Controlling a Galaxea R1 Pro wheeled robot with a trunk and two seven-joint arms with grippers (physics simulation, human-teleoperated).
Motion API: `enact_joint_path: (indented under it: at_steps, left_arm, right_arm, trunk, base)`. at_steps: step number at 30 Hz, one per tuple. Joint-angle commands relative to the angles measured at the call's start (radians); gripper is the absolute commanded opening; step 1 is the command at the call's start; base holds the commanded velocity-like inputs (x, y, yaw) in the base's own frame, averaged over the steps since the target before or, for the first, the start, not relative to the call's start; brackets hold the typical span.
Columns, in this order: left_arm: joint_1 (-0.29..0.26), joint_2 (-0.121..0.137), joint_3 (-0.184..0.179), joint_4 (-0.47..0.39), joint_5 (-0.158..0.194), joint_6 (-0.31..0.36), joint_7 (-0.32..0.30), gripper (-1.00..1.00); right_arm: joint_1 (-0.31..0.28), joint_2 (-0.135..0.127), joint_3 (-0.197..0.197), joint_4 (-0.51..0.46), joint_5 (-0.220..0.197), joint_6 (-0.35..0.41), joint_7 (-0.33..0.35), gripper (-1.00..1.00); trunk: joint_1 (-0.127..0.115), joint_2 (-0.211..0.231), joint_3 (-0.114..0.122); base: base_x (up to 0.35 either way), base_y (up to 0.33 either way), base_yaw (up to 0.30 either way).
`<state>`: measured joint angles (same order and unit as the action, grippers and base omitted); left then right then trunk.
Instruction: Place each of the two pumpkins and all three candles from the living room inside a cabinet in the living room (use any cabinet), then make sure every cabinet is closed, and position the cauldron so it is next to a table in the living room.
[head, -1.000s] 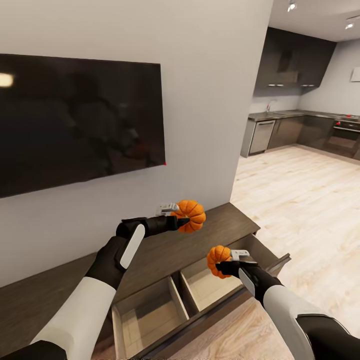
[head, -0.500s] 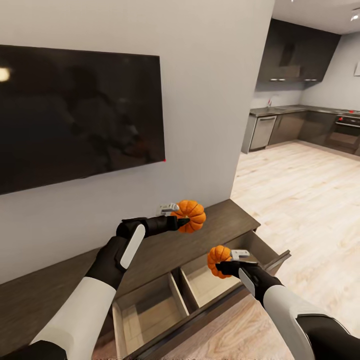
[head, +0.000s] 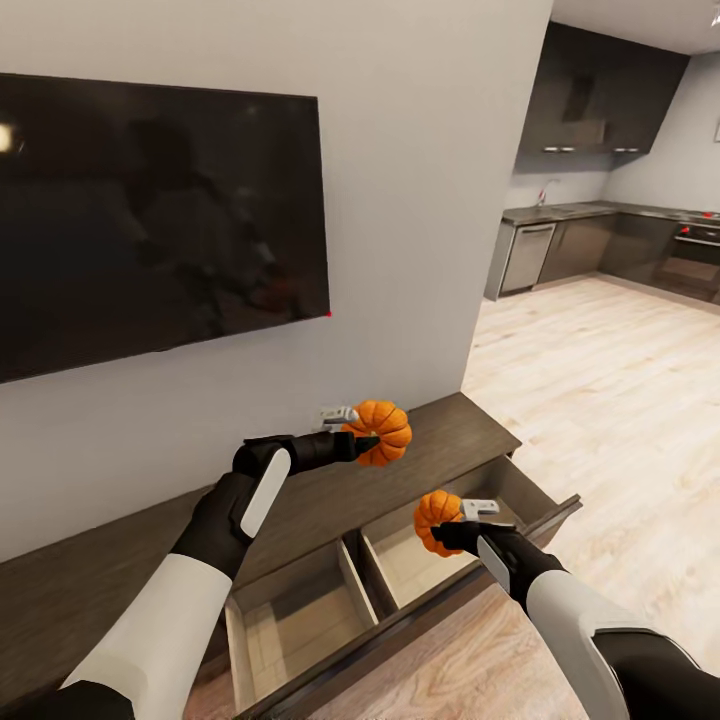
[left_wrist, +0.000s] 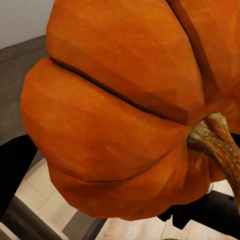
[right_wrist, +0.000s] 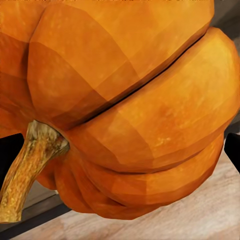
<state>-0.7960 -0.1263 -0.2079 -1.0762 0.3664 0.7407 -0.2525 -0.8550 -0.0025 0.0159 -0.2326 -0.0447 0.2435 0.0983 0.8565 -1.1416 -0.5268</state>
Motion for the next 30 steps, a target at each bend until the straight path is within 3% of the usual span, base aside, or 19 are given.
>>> enact_joint_path:
  at_steps: [1,30]
  left_arm:
    - [0.0,0.0,0.001,-0.001,0.0,0.005,-0.001,-1.0]
    - [0.0,-0.001,0.001,-0.001,0.0,0.005,-0.001,-1.0]
  right_arm:
    - [0.0,0.001,0.002,-0.002,-0.007,0.005,0.0,-1.0]
    - [0.0,-0.001,0.001,-0.004,-0.007,0.007,0.001,-1.0]
  trunk:
    - [0.0,-0.001,-0.001]
    - [0.0,-0.001,-0.041]
  base:
    - [0.0,0.0,0.0]
    - [0.0,0.0,0.0]
